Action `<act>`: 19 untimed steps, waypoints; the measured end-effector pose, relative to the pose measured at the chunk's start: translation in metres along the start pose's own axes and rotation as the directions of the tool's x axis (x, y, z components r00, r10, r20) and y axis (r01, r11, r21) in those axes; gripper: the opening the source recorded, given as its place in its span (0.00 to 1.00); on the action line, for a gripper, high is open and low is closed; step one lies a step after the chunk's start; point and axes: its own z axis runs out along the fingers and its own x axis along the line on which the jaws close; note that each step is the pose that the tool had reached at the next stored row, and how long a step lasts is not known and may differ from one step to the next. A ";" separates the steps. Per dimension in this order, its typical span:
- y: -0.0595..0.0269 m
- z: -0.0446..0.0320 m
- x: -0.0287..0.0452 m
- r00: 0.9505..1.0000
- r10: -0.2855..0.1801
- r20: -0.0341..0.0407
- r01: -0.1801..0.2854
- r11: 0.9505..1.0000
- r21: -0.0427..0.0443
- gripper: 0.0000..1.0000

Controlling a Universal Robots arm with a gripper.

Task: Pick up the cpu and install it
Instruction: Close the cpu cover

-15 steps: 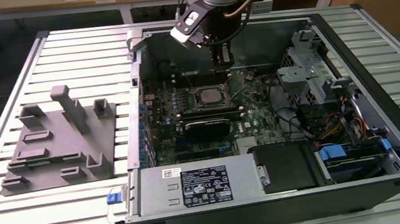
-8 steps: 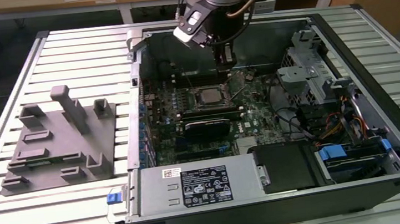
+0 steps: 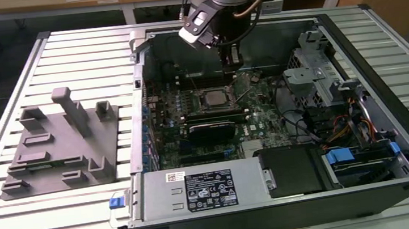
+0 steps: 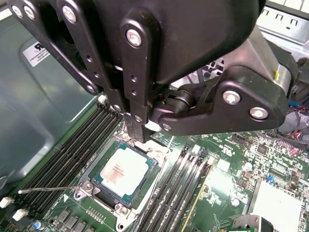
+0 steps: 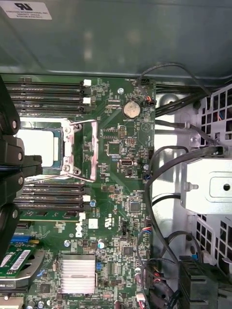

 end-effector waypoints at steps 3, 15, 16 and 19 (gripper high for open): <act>0.0016 0.0000 0.0000 1.000 0.000 0.000 0.000 1.000 0.000 0.11; 0.0114 0.0006 -0.0001 1.000 0.000 0.000 0.000 1.000 0.000 0.11; 0.0128 0.0007 -0.0001 1.000 0.000 0.000 0.000 1.000 0.000 0.11; 0.0171 0.0012 0.0000 1.000 0.000 0.000 0.000 1.000 0.000 0.11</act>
